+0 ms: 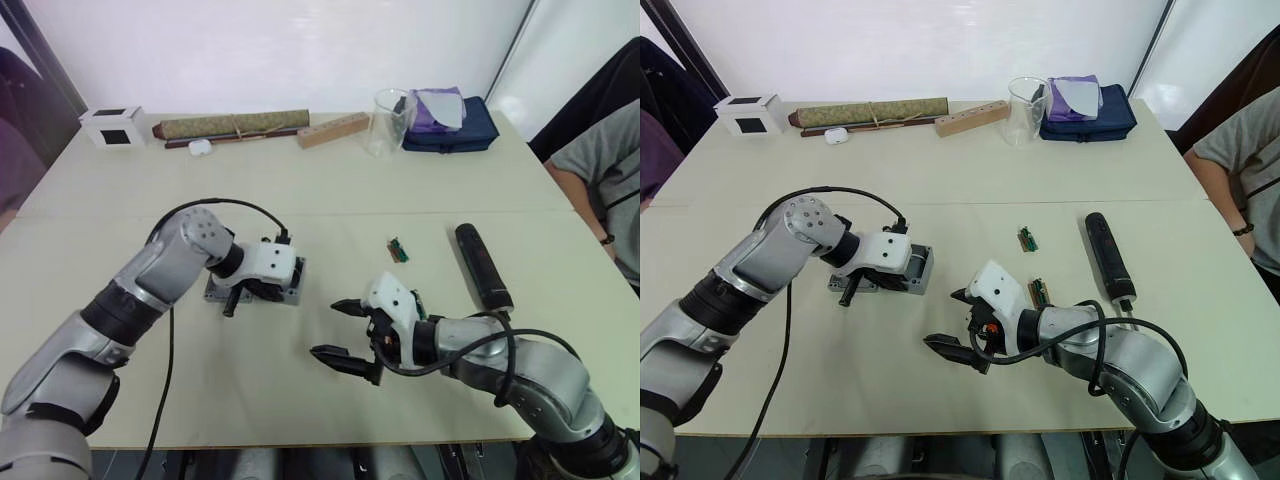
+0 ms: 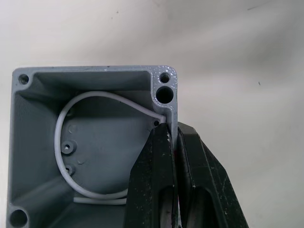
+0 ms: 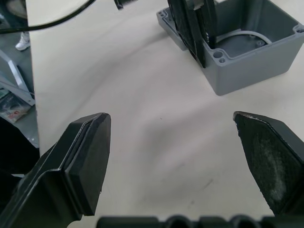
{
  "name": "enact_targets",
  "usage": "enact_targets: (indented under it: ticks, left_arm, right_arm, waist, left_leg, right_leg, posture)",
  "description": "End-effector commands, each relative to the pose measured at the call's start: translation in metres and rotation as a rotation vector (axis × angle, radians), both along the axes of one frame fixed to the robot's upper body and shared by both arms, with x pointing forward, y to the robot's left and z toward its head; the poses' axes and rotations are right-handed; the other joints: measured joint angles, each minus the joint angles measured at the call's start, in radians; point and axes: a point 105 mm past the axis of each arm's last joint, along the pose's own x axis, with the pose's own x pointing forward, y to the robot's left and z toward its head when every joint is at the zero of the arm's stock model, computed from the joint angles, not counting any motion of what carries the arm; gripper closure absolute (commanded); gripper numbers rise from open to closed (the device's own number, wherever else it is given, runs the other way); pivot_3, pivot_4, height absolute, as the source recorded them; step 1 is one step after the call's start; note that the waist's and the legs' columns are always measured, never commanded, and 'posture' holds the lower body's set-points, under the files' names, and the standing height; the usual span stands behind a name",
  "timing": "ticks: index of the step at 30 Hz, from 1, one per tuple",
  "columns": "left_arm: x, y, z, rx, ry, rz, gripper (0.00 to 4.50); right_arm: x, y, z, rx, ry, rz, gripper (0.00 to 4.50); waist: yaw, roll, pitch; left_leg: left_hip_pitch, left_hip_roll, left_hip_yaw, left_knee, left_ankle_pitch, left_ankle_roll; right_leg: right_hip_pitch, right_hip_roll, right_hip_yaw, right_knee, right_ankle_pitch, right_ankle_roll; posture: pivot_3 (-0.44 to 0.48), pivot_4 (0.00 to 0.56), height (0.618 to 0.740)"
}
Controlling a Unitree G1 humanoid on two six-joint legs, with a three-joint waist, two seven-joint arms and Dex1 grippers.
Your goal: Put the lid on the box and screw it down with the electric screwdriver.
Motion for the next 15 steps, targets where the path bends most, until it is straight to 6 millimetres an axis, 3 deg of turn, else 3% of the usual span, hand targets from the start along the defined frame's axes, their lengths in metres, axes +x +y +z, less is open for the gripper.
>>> enact_targets:
  ticks: [1,7,15]
  left_arm:
    - [0.003,0.000,0.002,-0.003,-0.024,-0.039,4.49]
    - [0.002,-0.020,0.029,-0.059,-0.009,-0.241,4.49]
    - [0.007,-0.030,0.023,0.013,-0.007,-0.373,4.49]
  right_arm:
    - [-0.007,-0.001,0.012,0.012,-0.035,0.022,0.00]
    - [-0.027,-0.012,0.018,-0.007,0.024,0.109,0.00]
    - [-0.023,-0.016,0.020,-0.016,0.009,0.067,0.00]
  waist:
    - [0.000,0.000,0.000]
    - [0.010,0.000,0.000]
    - [-0.003,0.000,0.000]
  left_leg:
    - [0.000,0.000,0.000,0.000,0.000,0.000]
    - [0.000,-0.001,0.000,0.002,0.000,0.000]
    - [0.002,-0.001,0.000,0.002,0.000,0.000]
  right_leg:
    - [0.000,0.000,0.000,0.000,0.000,0.000]
    - [0.000,-0.001,0.000,0.003,0.000,0.000]
    - [0.000,-0.001,0.000,0.003,0.000,0.000]
  posture:
    - [0.000,0.150,0.740]
    - [0.000,0.150,0.740]
    - [0.000,0.150,0.740]
